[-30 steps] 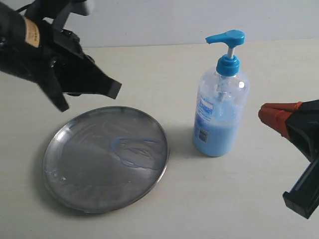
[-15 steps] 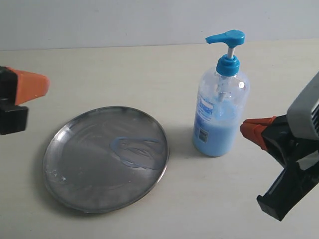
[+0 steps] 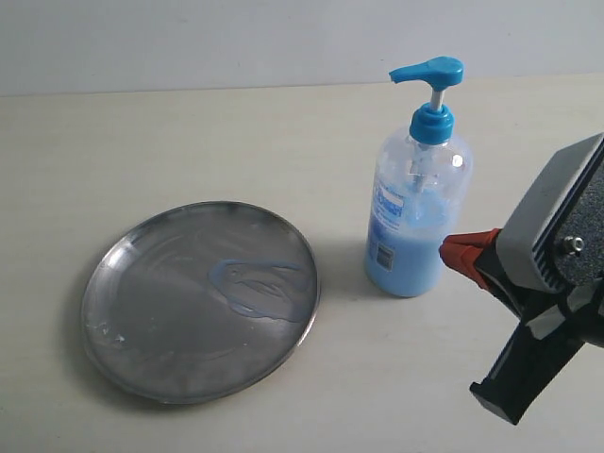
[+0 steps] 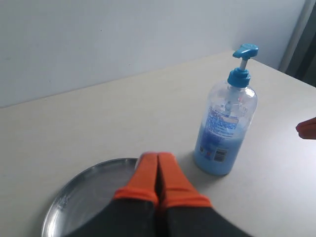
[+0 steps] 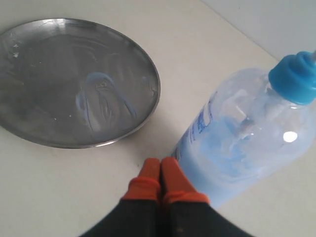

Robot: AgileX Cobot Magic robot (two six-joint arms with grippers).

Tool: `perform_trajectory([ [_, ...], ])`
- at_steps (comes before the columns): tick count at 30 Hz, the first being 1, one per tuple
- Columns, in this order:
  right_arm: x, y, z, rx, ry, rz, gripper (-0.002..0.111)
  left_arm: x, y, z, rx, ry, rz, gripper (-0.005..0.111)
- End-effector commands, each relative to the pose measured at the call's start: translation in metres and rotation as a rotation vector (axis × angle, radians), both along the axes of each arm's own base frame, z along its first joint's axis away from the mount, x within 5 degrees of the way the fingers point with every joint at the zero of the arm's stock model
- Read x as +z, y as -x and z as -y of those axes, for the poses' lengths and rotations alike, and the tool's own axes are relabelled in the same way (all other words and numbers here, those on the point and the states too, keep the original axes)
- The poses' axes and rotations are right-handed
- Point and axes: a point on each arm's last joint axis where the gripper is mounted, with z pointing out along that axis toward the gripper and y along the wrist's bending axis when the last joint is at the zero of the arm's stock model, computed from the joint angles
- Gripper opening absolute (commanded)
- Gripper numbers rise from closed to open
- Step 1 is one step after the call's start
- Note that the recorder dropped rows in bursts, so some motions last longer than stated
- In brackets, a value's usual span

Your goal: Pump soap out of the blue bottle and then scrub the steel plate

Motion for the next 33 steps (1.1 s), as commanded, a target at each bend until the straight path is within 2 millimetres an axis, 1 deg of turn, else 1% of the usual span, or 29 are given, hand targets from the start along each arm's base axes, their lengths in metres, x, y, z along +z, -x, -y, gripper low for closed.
perform_trajectory([
  [1, -0.001, 0.001, 0.0, 0.015, 0.002, 0.007, 0.0, -0.001, 0.005, -0.005, 0.001, 0.013, 0.023, 0.0],
  [20, -0.001, 0.001, -0.001, 0.02, -0.003, 0.005, 0.0, -0.003, 0.005, -0.005, 0.003, 0.001, 0.009, 0.0],
  [24, -0.001, 0.001, -0.001, 0.02, -0.003, 0.005, 0.0, -0.002, 0.006, -0.007, 0.005, -0.029, 0.044, 0.0],
  [31, -0.001, 0.001, -0.001, 0.02, -0.003, 0.005, 0.0, 0.002, 0.007, -0.016, 0.08, 0.004, 0.068, 0.0],
  [33, -0.001, 0.001, -0.001, 0.02, -0.003, 0.005, 0.0, -0.001, 0.007, -0.02, 0.112, 0.007, 0.074, 0.0],
])
